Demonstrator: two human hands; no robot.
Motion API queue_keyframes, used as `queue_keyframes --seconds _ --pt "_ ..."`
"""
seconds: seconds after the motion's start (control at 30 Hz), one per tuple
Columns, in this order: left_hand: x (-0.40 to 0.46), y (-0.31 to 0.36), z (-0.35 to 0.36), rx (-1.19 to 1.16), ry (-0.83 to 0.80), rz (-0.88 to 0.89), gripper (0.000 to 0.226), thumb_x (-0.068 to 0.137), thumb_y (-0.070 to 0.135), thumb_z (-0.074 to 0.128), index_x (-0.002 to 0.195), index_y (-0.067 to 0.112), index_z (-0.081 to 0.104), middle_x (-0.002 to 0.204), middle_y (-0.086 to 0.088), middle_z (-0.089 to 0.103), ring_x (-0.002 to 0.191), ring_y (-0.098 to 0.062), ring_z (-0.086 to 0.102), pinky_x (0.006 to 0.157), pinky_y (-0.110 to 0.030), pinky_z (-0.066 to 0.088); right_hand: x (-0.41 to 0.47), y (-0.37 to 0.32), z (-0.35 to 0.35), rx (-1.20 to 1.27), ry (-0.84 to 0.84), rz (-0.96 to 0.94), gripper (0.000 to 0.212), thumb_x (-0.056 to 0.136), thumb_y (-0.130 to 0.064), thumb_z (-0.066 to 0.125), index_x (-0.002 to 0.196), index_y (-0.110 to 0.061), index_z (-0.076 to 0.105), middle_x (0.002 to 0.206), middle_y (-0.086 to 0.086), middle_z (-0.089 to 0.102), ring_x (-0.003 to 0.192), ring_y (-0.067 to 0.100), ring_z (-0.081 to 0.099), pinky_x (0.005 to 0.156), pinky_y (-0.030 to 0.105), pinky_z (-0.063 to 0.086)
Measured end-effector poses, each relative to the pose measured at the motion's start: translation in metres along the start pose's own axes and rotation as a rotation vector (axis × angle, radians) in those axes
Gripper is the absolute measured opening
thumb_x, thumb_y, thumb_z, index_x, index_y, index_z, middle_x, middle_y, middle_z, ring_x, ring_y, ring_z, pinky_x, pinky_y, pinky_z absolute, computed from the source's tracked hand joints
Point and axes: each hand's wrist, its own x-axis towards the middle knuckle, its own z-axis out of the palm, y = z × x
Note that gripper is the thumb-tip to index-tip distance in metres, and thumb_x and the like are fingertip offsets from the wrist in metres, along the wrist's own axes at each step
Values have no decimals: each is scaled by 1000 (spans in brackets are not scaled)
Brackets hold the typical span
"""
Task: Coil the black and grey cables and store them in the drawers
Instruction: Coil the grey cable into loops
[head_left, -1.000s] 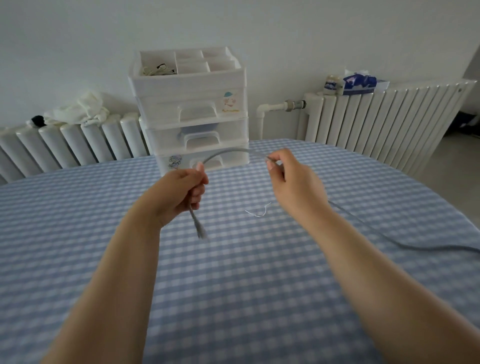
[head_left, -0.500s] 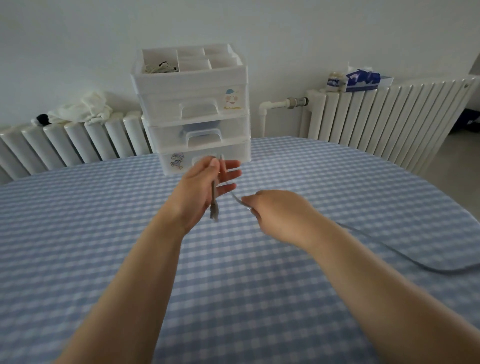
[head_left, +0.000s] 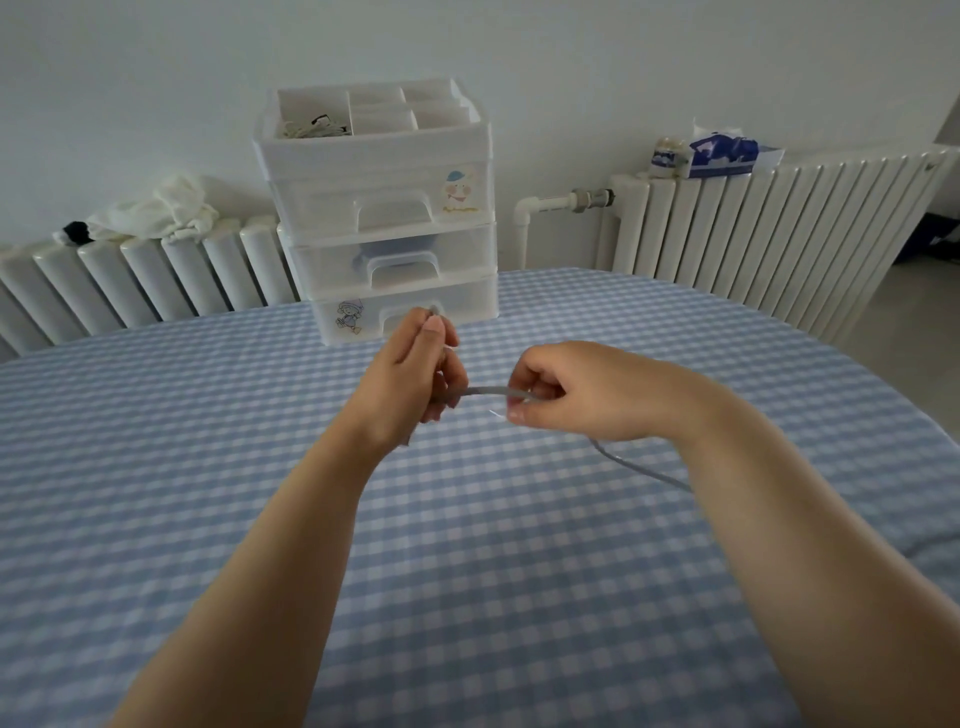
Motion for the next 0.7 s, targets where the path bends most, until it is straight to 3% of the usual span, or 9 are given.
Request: queue_keyframes --seconds 0.1,0.2,0.27,0.37,0.5,0.6,0.7 --pt "1 -3 0 -42 -199 -62 32 101 20 26 89 8 53 53 -1 49 49 -15 41 47 -24 34 2 4 -5 223 126 -75 28 77 -53 64 86 -26 65 69 -16 62 59 -3 55 57 15 43" --pt "0 -4 2 -300 -471 -170 34 92 24 31 87 8 61 56 -1 40 48 -15 34 51 -26 39 8 7 -4 380 342 -155 33 81 -47 63 105 -25 62 93 -14 63 65 -7 57 60 12 46" --pt "-2 -1 4 -526 -592 -223 32 88 24 35 88 8 62 58 0 37 46 -12 33 53 -26 40 8 7 0 401 318 -170 42 85 -49 54 121 -26 58 104 -15 64 62 -2 59 55 16 46" --pt "-3 -1 4 -707 -671 -189 35 86 25 38 97 6 66 62 0 42 50 -10 37 57 -26 40 8 6 3 420 266 -165 50 86 -54 43 109 -16 66 79 -12 67 62 9 65 50 22 47" --pt "-1 -7 2 -723 -739 -79 42 92 28 41 121 7 64 71 1 51 63 -14 36 66 -25 39 10 9 0 538 319 -155 49 79 -57 50 88 -11 63 65 -13 68 60 11 64 47 22 44" --pt "0 -8 -1 -702 -843 -5 46 95 29 46 134 5 51 79 2 53 72 -11 45 73 -25 41 9 10 -1 628 268 -135 49 81 -57 52 86 -10 63 72 -10 67 65 12 58 52 23 41" --pt "0 -8 0 -701 -887 2 53 95 26 54 139 0 40 81 3 54 72 -8 49 70 -24 41 7 13 0 584 193 -141 50 92 -54 42 86 -9 64 73 -13 64 70 9 53 59 24 41"
